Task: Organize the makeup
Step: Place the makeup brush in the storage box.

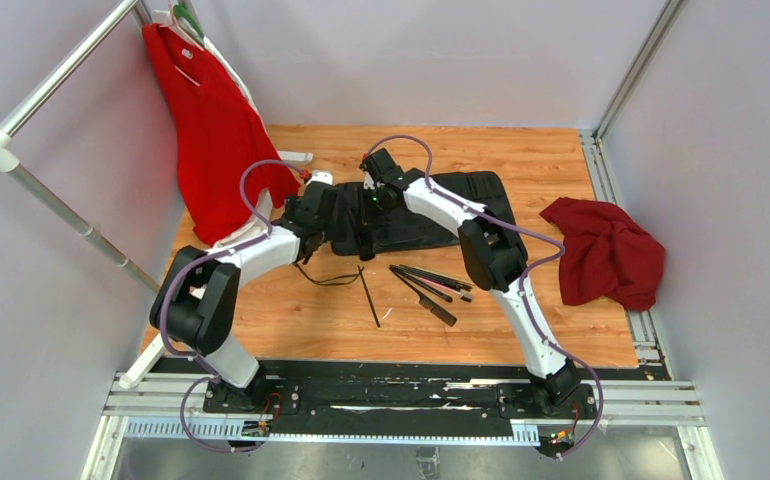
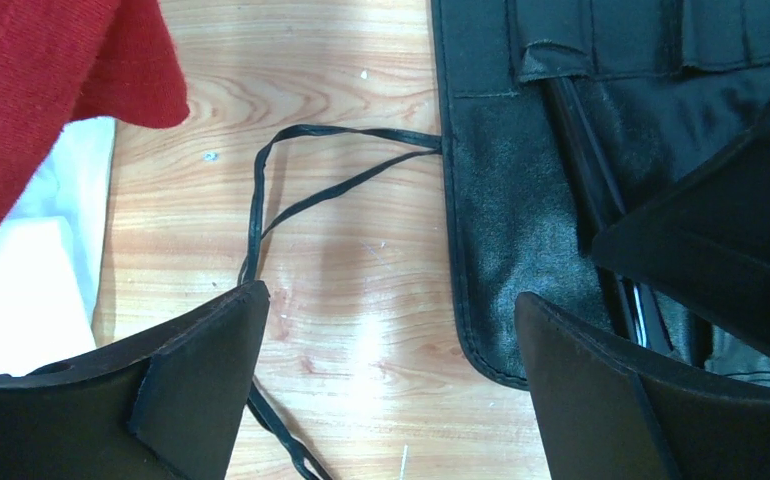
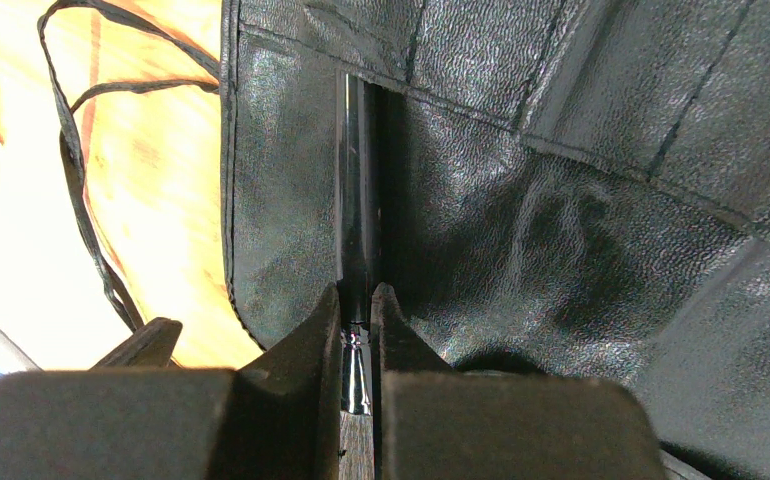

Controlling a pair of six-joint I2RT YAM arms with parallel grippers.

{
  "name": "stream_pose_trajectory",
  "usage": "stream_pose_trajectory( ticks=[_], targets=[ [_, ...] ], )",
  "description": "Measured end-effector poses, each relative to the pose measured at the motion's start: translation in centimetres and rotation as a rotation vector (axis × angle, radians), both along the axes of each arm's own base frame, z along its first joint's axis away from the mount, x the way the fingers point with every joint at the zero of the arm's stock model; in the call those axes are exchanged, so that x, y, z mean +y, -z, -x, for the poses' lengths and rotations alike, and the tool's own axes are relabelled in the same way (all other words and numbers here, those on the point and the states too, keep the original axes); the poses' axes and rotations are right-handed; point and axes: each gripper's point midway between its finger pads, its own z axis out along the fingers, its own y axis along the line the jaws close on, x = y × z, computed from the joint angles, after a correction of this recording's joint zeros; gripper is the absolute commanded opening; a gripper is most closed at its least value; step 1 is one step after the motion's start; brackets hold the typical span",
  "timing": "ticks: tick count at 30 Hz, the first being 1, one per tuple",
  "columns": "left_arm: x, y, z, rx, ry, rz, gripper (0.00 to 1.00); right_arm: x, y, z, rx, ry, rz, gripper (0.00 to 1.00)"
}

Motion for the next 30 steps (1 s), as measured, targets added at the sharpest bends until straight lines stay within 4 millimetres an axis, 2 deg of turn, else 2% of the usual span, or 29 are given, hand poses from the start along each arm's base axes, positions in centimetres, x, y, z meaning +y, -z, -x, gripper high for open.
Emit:
stream_pose_trajectory(
  ticks=[11,30],
  targets=[
    [1.0,0.5,0.4,0.004,-0.038,-0.111,0.98,-0.1,0.0,-0.1,0.009,-0.002,-0.011,0.01],
    [0.3,2.6,0.3,0.012,-0.036,-0.084,0.98,-0.7,0.1,-0.6,0.014,0.010,-0.014,0.01]
  ],
)
